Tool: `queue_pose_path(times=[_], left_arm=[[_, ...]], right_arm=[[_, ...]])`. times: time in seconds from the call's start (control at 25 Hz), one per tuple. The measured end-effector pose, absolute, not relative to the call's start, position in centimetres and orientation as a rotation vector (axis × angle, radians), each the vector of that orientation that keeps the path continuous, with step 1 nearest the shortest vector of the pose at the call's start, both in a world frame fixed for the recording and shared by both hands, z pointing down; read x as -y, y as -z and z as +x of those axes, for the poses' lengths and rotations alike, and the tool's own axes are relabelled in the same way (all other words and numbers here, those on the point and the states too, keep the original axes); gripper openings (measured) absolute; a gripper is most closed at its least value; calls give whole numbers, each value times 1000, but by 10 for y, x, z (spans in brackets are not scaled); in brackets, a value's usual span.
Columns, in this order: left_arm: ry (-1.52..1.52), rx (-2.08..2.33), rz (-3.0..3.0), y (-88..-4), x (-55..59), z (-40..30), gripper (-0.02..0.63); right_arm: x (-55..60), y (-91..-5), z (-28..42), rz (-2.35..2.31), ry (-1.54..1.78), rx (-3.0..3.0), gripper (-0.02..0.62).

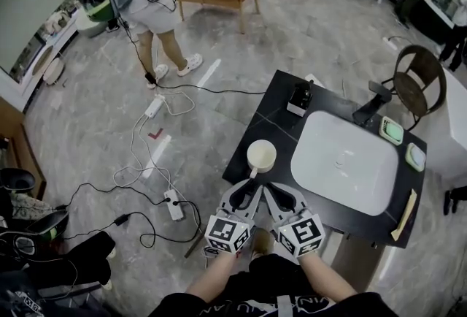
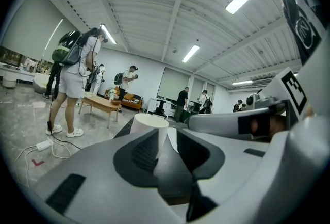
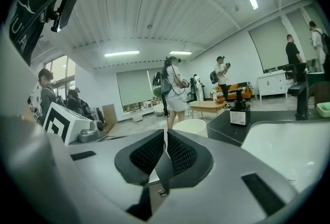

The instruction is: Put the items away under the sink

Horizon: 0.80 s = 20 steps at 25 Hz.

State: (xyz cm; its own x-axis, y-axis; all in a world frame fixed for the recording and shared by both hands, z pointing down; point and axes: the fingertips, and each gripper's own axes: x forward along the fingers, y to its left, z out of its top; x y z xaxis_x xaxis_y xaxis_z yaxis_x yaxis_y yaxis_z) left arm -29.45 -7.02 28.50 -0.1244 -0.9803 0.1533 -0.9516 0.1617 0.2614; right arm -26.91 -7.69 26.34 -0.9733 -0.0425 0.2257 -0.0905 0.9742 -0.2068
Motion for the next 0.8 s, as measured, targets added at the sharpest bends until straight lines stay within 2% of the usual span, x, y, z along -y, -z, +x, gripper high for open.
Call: queue_pose_path(times=[0.04, 0.16, 0.44, 0.52, 0.6, 0.64, 0.8], left_arm=[[136, 2160, 1849, -287, 72, -297, 116], [119, 2183, 1812, -293, 77, -306, 140], [60, 2154, 1760, -314, 88, -319, 144], [33, 2156, 1762, -316, 90, -321, 138], [11, 2172, 1766, -315, 90, -323, 75], [8, 2174, 1773, -314, 91, -322, 66], [10, 2148, 1806, -313, 90, -315, 61]], right_arm=[[80, -265, -270, 101, -322, 2897, 40], [88, -270, -271, 107, -325, 2888, 40], [105, -277, -270, 123, -335, 2868, 40], [109, -280, -270, 130, -337, 2859, 40], [112, -282, -268, 142, -338, 2852, 40], [114, -282, -267, 148, -337, 2849, 40], [117, -279, -267, 144, -319, 2848, 40]])
